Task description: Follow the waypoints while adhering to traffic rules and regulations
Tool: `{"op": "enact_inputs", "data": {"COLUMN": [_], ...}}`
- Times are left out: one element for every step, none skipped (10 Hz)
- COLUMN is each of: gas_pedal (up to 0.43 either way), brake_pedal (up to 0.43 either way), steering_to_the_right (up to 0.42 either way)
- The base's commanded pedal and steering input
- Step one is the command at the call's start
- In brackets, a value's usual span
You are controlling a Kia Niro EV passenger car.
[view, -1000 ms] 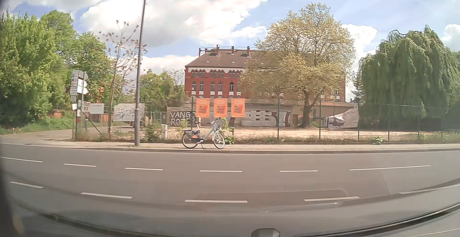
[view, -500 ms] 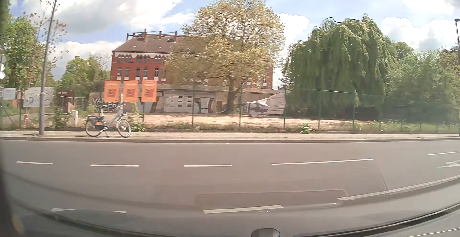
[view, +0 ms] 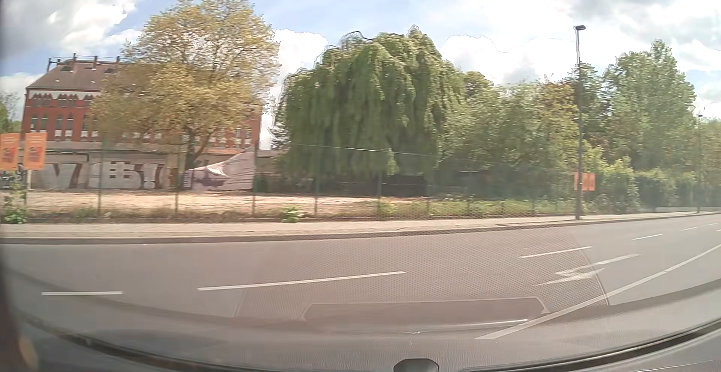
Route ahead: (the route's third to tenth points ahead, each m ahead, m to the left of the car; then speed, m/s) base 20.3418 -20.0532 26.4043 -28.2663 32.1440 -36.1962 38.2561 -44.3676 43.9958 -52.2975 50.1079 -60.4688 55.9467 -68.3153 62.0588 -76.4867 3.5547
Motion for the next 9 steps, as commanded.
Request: {"op": "enact_inputs", "data": {"gas_pedal": [0.177,0.197,0.220,0.240,0.248,0.311,0.331,0.331,0.339], "brake_pedal": [0.018,0.024,0.018,0.024,0.024,0.024,0.024,0.018,0.018], "steering_to_the_right": [0.962,0.936,0.889,0.799,0.725,0.651,0.567,0.490,0.435]}}
